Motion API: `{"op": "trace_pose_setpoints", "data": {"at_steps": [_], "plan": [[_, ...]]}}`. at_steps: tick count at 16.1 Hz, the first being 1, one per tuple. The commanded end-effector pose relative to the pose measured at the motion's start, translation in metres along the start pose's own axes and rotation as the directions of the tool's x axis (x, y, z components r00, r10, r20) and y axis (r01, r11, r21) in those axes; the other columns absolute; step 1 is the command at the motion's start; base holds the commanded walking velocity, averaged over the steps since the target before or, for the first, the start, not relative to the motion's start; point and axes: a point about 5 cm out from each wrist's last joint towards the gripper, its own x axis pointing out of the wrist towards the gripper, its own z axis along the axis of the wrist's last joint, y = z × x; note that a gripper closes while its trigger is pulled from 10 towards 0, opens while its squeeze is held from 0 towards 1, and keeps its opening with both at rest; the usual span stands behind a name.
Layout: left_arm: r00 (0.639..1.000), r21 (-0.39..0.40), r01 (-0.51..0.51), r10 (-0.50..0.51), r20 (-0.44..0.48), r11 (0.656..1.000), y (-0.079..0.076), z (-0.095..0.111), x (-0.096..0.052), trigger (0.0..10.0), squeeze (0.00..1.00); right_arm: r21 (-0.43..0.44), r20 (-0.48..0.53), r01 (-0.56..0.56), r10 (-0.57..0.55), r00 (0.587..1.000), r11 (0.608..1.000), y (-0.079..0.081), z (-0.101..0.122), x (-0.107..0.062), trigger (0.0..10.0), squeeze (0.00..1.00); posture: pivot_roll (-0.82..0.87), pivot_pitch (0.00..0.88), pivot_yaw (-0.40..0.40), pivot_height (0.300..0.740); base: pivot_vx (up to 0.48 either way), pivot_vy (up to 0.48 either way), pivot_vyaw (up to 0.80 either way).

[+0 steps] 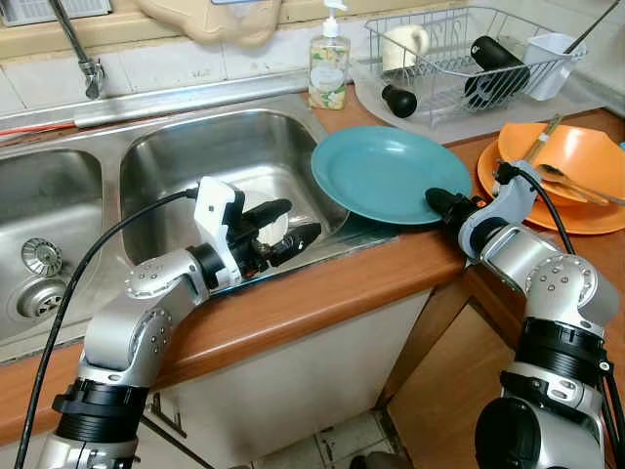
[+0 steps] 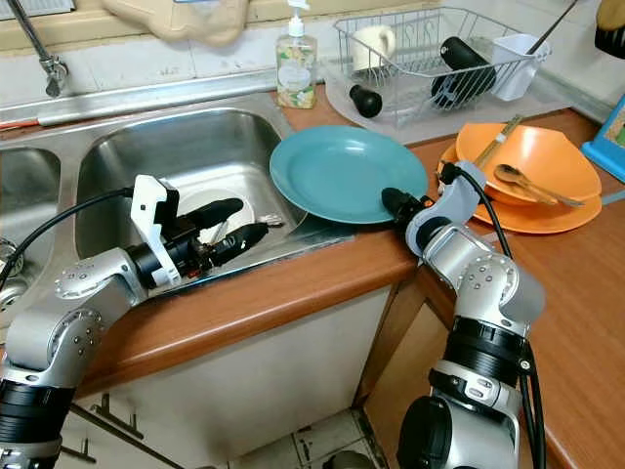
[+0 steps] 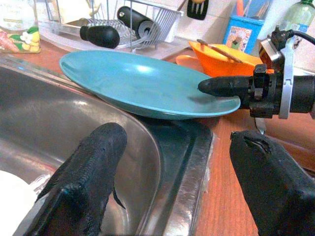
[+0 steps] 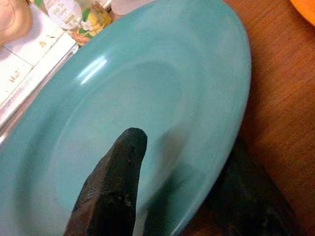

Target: Kitchen organization

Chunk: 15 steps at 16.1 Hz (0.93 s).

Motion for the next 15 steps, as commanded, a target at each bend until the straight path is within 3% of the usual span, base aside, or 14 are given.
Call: {"op": "trace_pose_setpoints", "data": {"at_steps": [1, 10, 14, 15], "plan": [[1.000, 0.005, -0.008, 0.008, -0.006, 1.000, 0.000, 0.000, 0.000, 10.0, 0.00, 0.023, -0.004, -0.002, 0.002, 1.000, 1.000, 0.000, 0.002, 0.001, 0.0, 0.00, -0.15, 0.000, 0.035, 0.740, 0.000, 0.000, 0.00], [1.000, 0.006, -0.018, 0.018, -0.006, 1.000, 0.001, 0.001, 0.001, 10.0, 0.00, 0.171, 0.008, -0.044, 0.043, 0.999, 0.984, -0.002, 0.001, 0.004, 0.0, 0.00, -0.15, 0.000, 0.039, 0.740, 0.000, 0.000, 0.00], [0.992, -0.005, -0.121, 0.121, 0.022, 0.993, 0.012, 0.005, 0.002, 10.0, 0.00, 0.206, 0.060, -0.104, 0.094, 0.994, 0.973, 0.006, 0.013, 0.002, 0.0, 0.00, -0.14, 0.000, 0.038, 0.740, 0.000, 0.000, 0.00], [0.984, -0.011, -0.174, 0.174, 0.041, 0.985, 0.018, 0.008, 0.003, 10.0, 1.00, 0.199, 0.089, -0.159, 0.143, 0.986, 0.967, 0.014, 0.020, 0.000, 0.0, 0.00, -0.14, 0.000, 0.039, 0.740, 0.000, 0.000, 0.00]]}}
